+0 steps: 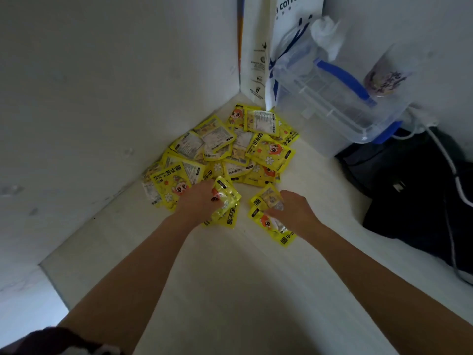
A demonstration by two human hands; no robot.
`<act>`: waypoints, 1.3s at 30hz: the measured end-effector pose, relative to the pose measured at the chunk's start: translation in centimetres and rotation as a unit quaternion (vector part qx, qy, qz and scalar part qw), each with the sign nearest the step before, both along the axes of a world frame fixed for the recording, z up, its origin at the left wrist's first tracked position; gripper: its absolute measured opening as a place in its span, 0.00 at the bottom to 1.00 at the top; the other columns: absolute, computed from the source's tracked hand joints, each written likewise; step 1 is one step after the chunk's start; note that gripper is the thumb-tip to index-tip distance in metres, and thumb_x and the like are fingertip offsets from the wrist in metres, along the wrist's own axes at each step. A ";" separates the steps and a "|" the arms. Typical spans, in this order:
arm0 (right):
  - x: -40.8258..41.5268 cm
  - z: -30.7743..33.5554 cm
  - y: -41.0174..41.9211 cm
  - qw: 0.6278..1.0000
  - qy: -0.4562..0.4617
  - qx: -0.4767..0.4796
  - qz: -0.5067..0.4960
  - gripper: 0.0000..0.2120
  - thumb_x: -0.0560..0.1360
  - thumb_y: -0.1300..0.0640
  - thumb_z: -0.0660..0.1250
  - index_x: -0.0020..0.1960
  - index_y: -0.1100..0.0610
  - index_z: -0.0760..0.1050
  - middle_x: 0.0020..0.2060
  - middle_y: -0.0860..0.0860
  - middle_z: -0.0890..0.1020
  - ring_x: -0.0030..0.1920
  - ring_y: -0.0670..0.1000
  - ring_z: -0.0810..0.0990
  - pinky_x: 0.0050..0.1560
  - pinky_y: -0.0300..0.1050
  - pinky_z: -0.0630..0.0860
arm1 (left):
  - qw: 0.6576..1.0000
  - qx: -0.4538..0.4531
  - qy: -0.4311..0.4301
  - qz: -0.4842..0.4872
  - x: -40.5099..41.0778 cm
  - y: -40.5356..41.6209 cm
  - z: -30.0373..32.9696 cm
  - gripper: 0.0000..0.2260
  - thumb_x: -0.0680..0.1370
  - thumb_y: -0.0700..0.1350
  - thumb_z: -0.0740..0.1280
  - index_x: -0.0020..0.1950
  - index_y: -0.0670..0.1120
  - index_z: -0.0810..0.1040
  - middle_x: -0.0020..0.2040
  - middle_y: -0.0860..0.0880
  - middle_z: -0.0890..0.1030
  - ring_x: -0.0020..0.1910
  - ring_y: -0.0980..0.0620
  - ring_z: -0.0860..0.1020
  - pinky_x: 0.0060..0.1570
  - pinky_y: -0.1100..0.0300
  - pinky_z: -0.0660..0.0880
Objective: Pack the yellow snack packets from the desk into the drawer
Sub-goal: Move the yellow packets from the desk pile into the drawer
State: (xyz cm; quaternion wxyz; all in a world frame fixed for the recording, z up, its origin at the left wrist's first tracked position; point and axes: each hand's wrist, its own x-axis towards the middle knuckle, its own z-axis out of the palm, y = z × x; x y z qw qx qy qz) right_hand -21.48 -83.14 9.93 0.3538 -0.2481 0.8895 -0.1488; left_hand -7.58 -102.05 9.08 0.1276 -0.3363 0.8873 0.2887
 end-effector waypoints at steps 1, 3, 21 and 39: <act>0.0 0.2 0.2 1.000 -0.014 -0.011 -0.020 0.19 0.70 0.43 0.71 0.45 0.57 0.71 0.37 0.48 0.73 0.40 0.51 0.74 0.34 0.41 0.65 | 0.999 0.019 0.013 0.028 0.2 0.0 0.1 0.11 0.75 0.49 0.68 0.45 0.45 0.68 0.40 0.48 0.74 0.41 0.46 0.75 0.42 0.52 0.73; 0.2 0.7 0.6 0.998 -0.035 -0.026 -0.042 0.19 0.69 0.42 0.72 0.44 0.57 0.71 0.36 0.48 0.72 0.39 0.51 0.73 0.33 0.42 0.65 | 0.995 0.046 0.036 0.077 0.8 0.2 0.3 0.11 0.74 0.48 0.69 0.43 0.44 0.69 0.38 0.48 0.74 0.38 0.46 0.74 0.39 0.53 0.73; 9.9 5.8 12.5 0.944 -0.103 -0.166 -0.265 0.14 0.68 0.47 0.75 0.49 0.55 0.80 0.42 0.52 0.85 0.44 0.52 0.83 0.48 0.51 0.81 | 0.796 0.452 0.198 0.350 8.6 12.5 3.6 0.10 0.74 0.40 0.71 0.56 0.41 0.80 0.49 0.42 0.85 0.48 0.42 0.84 0.48 0.42 0.80; 29.9 4.9 34.3 0.789 -0.028 -0.198 -0.581 0.11 0.66 0.47 0.75 0.43 0.52 0.81 0.38 0.50 0.85 0.40 0.53 0.84 0.44 0.57 0.82 | 0.884 0.449 0.070 0.110 15.5 32.0 4.4 0.10 0.71 0.42 0.74 0.51 0.45 0.81 0.48 0.42 0.85 0.47 0.42 0.84 0.49 0.39 0.80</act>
